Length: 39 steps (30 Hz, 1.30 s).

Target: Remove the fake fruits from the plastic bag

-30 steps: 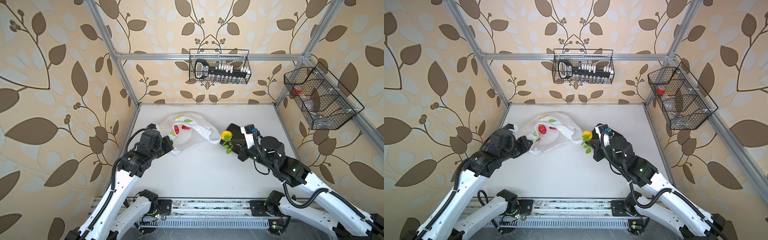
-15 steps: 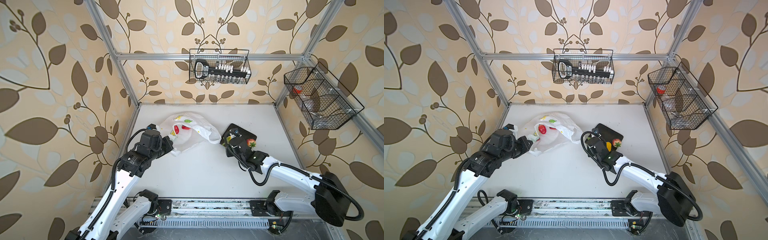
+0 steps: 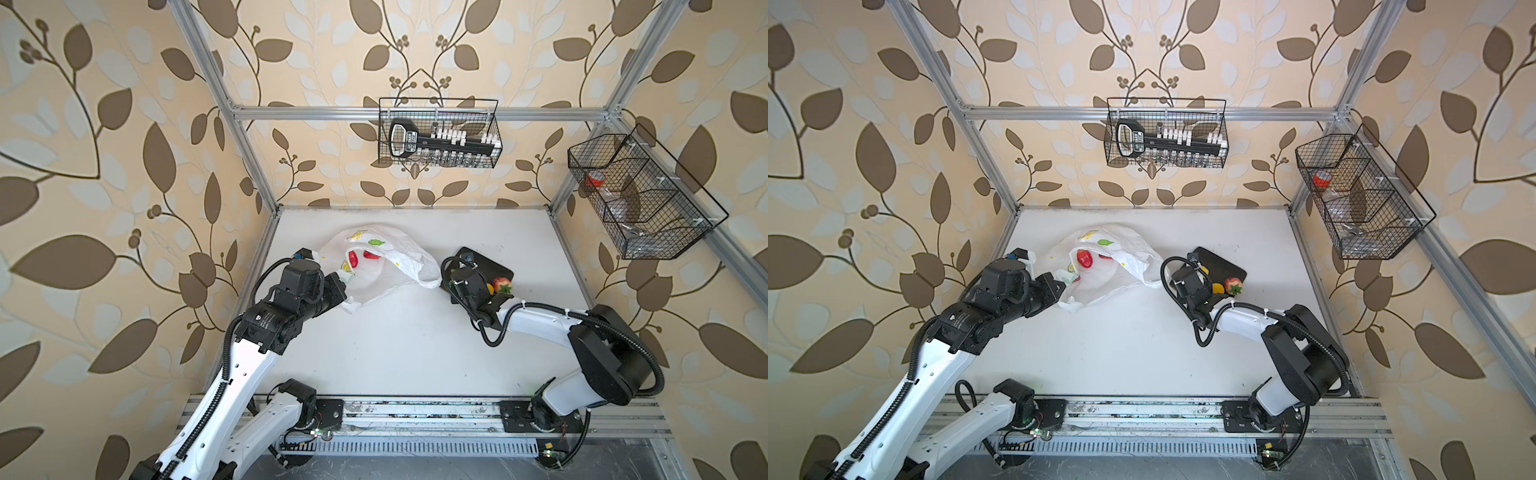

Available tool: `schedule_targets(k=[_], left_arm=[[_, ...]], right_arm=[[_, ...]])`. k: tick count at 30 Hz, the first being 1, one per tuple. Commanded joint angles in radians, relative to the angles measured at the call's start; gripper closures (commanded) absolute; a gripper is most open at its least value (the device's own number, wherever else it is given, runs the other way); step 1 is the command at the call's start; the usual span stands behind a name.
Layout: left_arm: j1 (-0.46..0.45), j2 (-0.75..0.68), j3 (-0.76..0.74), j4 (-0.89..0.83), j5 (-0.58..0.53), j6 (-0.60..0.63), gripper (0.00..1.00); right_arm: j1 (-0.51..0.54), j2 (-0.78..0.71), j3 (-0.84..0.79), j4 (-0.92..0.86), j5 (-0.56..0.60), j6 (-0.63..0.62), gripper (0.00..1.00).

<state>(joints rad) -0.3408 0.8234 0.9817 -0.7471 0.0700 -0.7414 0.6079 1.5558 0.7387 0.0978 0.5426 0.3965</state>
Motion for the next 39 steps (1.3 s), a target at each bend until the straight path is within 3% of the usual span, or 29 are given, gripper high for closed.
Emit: schedule_targets(k=[1,5,11,18,21,25,29,34,39], left_arm=[[-0.006,-0.014,0.029,-0.007,-0.014,0.007,1.0],[-0.006,-0.018,0.028,-0.011,-0.016,0.004,1.0],[-0.006,-0.021,0.028,-0.015,-0.019,0.002,1.0],[-0.006,-0.026,0.019,-0.021,-0.016,-0.001,1.0],[-0.006,-0.029,0.016,-0.03,-0.009,0.001,1.0],[-0.006,-0.035,0.01,-0.038,0.0,0.005,0.98],[-0.006,-0.038,0.008,-0.053,0.004,0.008,0.88],[-0.006,-0.045,0.017,-0.085,0.003,0.022,0.67],[-0.006,-0.049,0.032,-0.117,-0.001,0.032,0.49]], right_arm=[[-0.004,0.016,0.025,0.025,0.001,-0.012,0.88],[-0.005,-0.018,0.026,0.009,-0.019,-0.008,0.65],[-0.004,-0.177,0.058,-0.067,-0.099,-0.033,0.46],[-0.005,-0.364,0.106,-0.105,-0.396,-0.126,0.4],[-0.004,-0.401,0.114,-0.108,-0.561,-0.158,0.39],[0.004,-0.412,0.103,-0.118,-0.669,-0.191,0.35],[0.03,-0.364,0.106,-0.121,-0.672,-0.229,0.3],[0.082,-0.239,0.158,-0.106,-0.619,-0.292,0.28],[0.102,-0.096,0.219,-0.077,-0.532,-0.273,0.39]])
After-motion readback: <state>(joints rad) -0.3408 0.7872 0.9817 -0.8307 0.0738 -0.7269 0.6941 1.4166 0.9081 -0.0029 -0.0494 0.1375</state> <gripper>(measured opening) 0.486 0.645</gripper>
